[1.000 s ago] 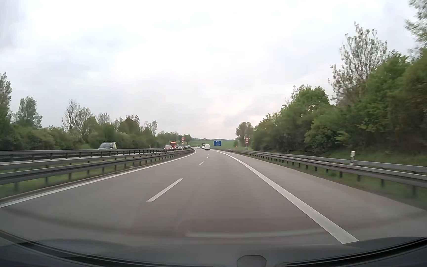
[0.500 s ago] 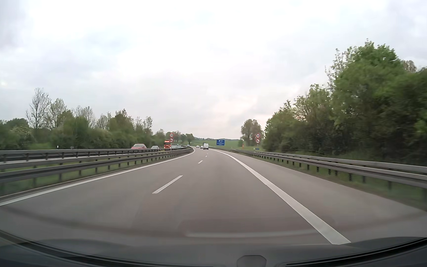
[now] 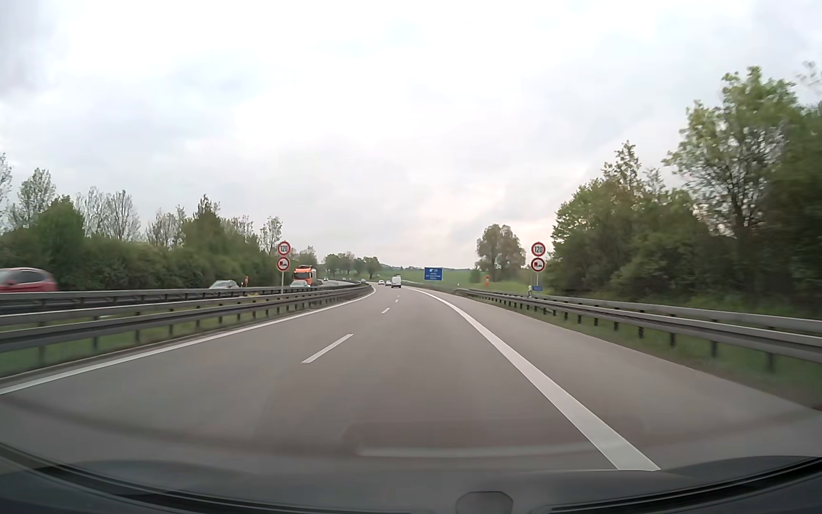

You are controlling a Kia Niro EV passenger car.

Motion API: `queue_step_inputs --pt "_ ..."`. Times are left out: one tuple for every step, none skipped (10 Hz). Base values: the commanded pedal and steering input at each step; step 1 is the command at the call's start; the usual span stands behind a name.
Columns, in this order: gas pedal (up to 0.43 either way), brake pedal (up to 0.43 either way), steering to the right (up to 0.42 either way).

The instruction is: Follow the waypoints while adhering to traffic rules and regulations

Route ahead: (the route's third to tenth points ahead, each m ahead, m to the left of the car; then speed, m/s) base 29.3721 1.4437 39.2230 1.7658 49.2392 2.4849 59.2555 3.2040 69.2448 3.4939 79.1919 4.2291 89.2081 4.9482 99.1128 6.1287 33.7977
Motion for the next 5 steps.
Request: queue_step_inputs --pt "0.35 0.0 -0.009" --pt "0.35 0.0 -0.009" --pt "0.35 0.0 -0.009" --pt "0.35 0.0 -0.009" --pt "0.35 0.0 -0.009"
